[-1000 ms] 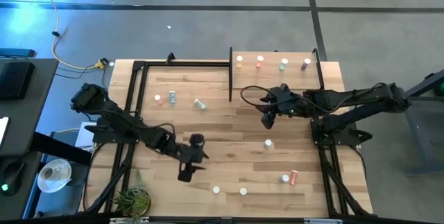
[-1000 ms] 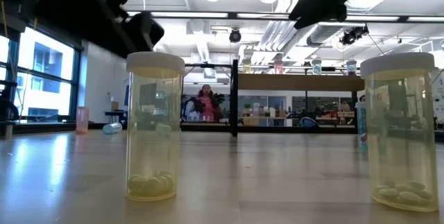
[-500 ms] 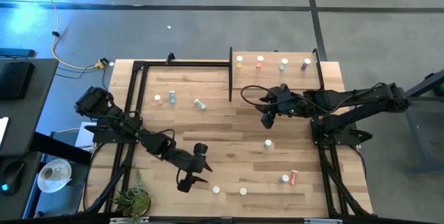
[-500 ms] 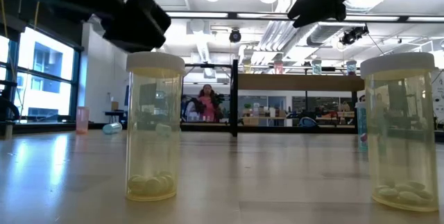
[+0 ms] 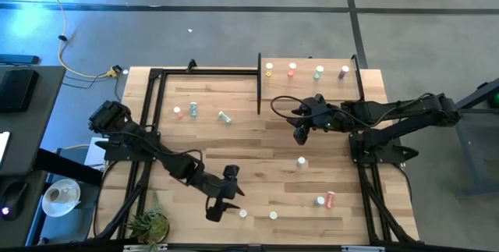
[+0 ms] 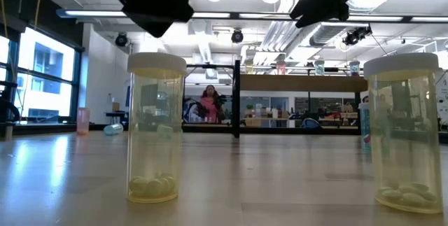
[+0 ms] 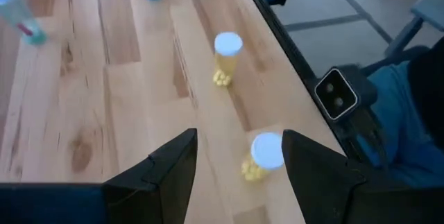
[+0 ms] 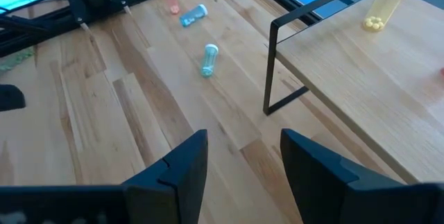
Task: Pick and place medicine bottles onto shelf by color
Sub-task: Put the left yellow pill bottle on the shelf
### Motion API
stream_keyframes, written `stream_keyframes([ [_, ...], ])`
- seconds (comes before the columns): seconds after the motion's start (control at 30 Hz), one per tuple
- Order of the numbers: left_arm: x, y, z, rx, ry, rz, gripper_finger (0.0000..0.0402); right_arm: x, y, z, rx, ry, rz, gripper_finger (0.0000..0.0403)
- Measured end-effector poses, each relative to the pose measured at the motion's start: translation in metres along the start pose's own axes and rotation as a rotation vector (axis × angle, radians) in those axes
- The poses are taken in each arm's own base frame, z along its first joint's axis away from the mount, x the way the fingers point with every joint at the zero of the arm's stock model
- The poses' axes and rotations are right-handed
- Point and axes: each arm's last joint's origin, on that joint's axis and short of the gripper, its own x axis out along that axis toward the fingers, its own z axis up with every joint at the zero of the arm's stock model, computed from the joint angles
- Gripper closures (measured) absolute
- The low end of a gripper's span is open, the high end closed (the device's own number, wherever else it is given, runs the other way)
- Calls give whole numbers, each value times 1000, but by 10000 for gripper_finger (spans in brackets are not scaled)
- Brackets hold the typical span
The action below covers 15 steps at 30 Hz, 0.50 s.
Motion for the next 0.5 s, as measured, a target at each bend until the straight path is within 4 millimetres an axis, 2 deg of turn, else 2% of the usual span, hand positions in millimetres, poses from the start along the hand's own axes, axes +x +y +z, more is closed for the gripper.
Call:
stream_keyframes([
  [0.07, 3, -4, 4, 3, -17, -9, 202, 0, 0, 0, 0, 0, 0, 229],
  [0.5, 23, -15, -11, 31, 30, 19, 202, 0, 0, 0, 5, -3, 2, 229],
])
